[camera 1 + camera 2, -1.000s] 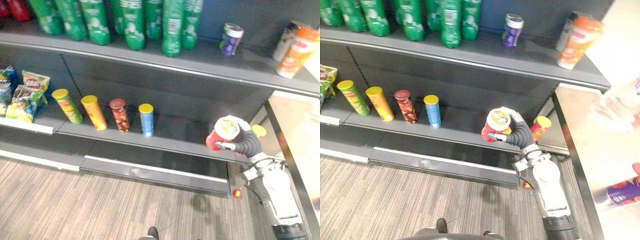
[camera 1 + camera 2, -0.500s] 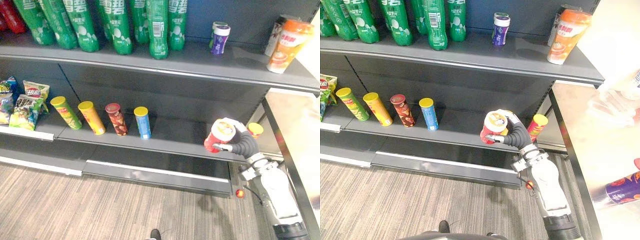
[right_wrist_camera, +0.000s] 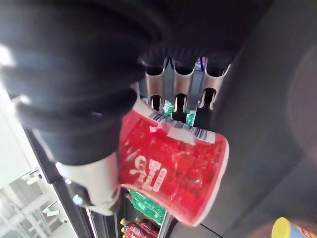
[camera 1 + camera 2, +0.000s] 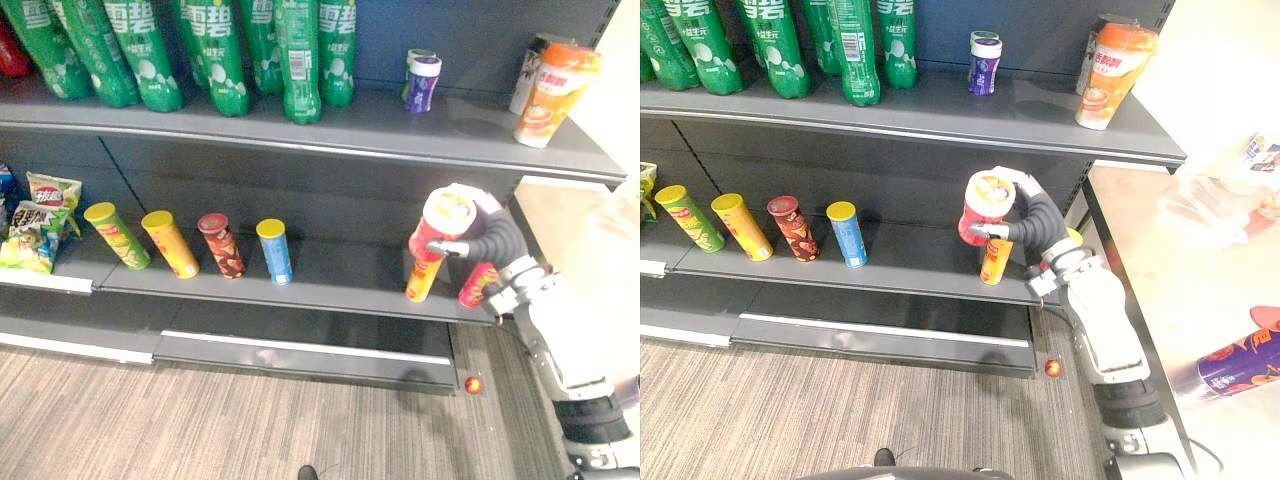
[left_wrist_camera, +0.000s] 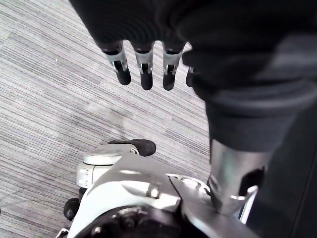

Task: Put the gum and the chips on the shelf.

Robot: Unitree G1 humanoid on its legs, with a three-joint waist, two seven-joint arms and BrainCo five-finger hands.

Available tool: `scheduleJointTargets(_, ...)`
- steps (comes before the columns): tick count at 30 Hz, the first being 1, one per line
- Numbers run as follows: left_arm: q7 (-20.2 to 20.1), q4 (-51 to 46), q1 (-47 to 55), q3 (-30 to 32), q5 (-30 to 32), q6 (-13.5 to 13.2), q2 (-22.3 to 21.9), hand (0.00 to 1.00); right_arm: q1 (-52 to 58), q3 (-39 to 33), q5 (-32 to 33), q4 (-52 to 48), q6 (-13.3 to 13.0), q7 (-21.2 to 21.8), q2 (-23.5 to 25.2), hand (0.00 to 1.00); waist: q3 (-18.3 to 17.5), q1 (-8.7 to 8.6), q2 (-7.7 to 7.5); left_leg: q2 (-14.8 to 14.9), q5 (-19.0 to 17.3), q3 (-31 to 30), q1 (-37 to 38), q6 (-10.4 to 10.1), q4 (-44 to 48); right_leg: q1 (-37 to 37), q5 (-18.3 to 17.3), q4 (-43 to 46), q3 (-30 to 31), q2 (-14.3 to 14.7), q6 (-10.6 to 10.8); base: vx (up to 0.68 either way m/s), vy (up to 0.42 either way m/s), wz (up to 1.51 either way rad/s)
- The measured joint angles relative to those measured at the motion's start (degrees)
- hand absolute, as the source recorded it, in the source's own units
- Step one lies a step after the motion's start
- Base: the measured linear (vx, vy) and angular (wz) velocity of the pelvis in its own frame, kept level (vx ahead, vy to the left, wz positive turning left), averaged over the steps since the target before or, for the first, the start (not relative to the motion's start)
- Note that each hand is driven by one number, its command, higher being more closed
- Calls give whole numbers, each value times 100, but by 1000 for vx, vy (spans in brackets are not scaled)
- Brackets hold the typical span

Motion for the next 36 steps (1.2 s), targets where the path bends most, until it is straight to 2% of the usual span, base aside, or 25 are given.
scheduleJointTargets(5,-20,-1,2,-1,3,2,5,0,-721,5,375,166,351,-14,-243,100,-6,11,-9,3,30,-92,3,-9,0,50,17,-9,-67,13,-15,-3,7,9)
scheduleJointTargets(8,-30,-8,-1,-4,3,12,6,0,-1114,40,385,579,538,-62,-255,100,-7,78,-11,4,41,-115,-6,-22,-1,55,16,-11,-92,15,-15,-9,9,4)
scheduleJointTargets(12,-41,-62,-40,-33,9,91,34,0,-1820,190,374,1475,757,-336,-417,100,-6,157,-29,-2,111,-272,-110,-16,-1,48,23,-15,-257,18,-24,-6,6,19)
scheduleJointTargets(23,-42,-350,-38,-129,8,271,50,0,-3268,556,361,2842,861,-734,-715,100,19,447,-79,0,187,-491,-256,-10,0,62,54,-109,-475,55,-45,13,-5,11)
scheduleJointTargets(29,-28,-454,-39,-128,7,333,50,0,-3982,723,363,3639,996,-899,-879,100,94,495,-110,-7,245,-685,-275,2,0,155,54,-126,-671,78,-49,24,-13,17)
scheduleJointTargets(36,1,-516,-46,-177,8,375,45,0,-4424,840,364,4145,1129,-1005,-918,100,151,510,-67,-2,252,-736,-272,-26,0,191,53,-131,-713,92,-51,2,-2,3)
